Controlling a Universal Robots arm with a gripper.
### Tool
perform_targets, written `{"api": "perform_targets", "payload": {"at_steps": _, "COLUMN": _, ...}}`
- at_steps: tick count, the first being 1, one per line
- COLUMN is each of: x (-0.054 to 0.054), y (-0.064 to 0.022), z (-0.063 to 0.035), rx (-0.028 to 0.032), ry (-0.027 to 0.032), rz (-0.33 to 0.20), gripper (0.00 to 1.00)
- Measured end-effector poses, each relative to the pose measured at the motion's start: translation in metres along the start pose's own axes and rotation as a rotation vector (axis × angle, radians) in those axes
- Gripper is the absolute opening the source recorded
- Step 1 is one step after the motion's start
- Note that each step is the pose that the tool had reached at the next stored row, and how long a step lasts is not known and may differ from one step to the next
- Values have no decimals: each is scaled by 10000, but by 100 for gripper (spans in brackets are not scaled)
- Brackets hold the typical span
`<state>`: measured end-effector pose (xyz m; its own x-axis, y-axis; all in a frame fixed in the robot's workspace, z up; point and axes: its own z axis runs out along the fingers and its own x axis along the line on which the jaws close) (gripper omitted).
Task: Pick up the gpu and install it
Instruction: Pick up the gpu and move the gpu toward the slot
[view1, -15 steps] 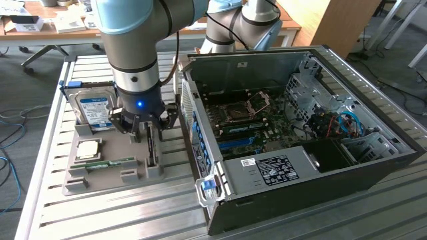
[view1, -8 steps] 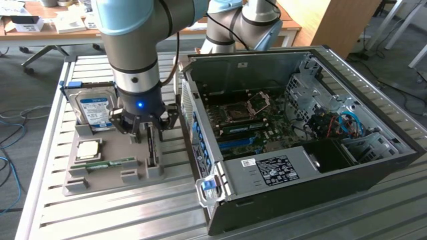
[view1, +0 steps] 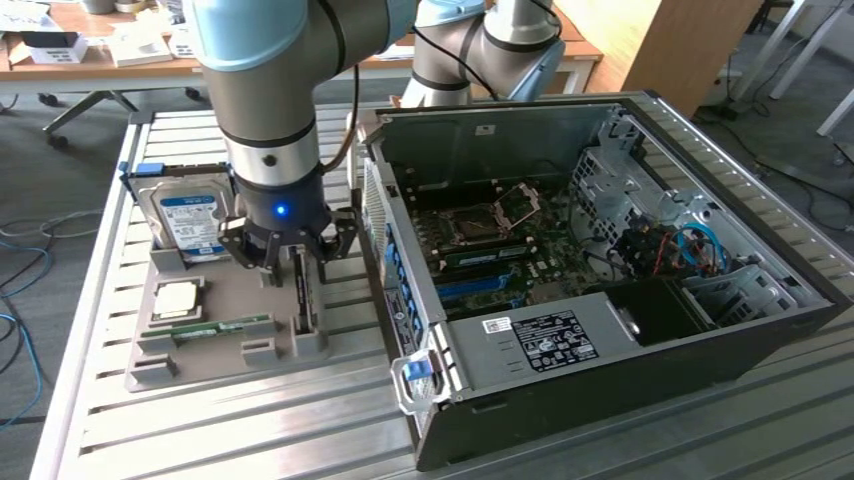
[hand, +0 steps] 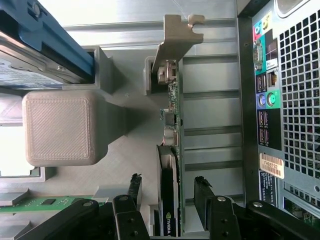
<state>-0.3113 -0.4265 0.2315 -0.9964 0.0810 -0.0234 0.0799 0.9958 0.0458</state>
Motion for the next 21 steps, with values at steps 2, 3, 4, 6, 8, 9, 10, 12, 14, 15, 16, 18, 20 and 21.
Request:
{"api": "perform_targets", "payload": {"at_steps": 2, "x": -1, "y": 0, "z": 0, "rx": 1, "ry": 1, "rz": 0, "gripper": 55}}
{"api": "perform_targets", "payload": {"at_steps": 3, "x": -1, "y": 0, "z": 0, "rx": 1, "ry": 1, "rz": 1, "gripper": 55}}
{"api": "perform_targets", "payload": {"at_steps": 4, "x": -1, "y": 0, "z": -1, "rx": 3, "ry": 2, "rz": 1, "gripper": 55}}
{"api": "perform_targets", "payload": {"at_steps": 6, "x": -1, "y": 0, "z": -1, "rx": 2, "ry": 2, "rz": 1, "gripper": 55}}
{"api": "perform_targets", "payload": {"at_steps": 8, "x": -1, "y": 0, "z": -1, "rx": 2, "ry": 2, "rz": 1, "gripper": 55}}
{"api": "perform_targets", "payload": {"at_steps": 9, "x": -1, "y": 0, "z": -1, "rx": 2, "ry": 2, "rz": 1, "gripper": 55}}
{"api": "perform_targets", "payload": {"at_steps": 10, "x": -1, "y": 0, "z": -1, "rx": 1, "ry": 2, "rz": 1, "gripper": 53}}
{"api": "perform_targets", "payload": {"at_steps": 12, "x": -1, "y": 0, "z": -1, "rx": 2, "ry": 2, "rz": 1, "gripper": 46}}
{"api": "perform_targets", "payload": {"at_steps": 14, "x": -1, "y": 0, "z": -1, "rx": 2, "ry": 2, "rz": 1, "gripper": 46}}
{"api": "perform_targets", "payload": {"at_steps": 15, "x": -1, "y": 0, "z": -1, "rx": 2, "ry": 2, "rz": 1, "gripper": 46}}
{"api": "perform_targets", "payload": {"at_steps": 16, "x": -1, "y": 0, "z": -1, "rx": 2, "ry": 2, "rz": 1, "gripper": 46}}
{"api": "perform_targets", "payload": {"at_steps": 18, "x": -1, "y": 0, "z": -1, "rx": 2, "ry": 2, "rz": 1, "gripper": 46}}
{"api": "perform_targets", "payload": {"at_steps": 20, "x": -1, "y": 0, "z": -1, "rx": 2, "ry": 2, "rz": 1, "gripper": 45}}
{"api": "perform_targets", "payload": {"at_steps": 21, "x": -1, "y": 0, "z": -1, "rx": 2, "ry": 2, "rz": 1, "gripper": 45}}
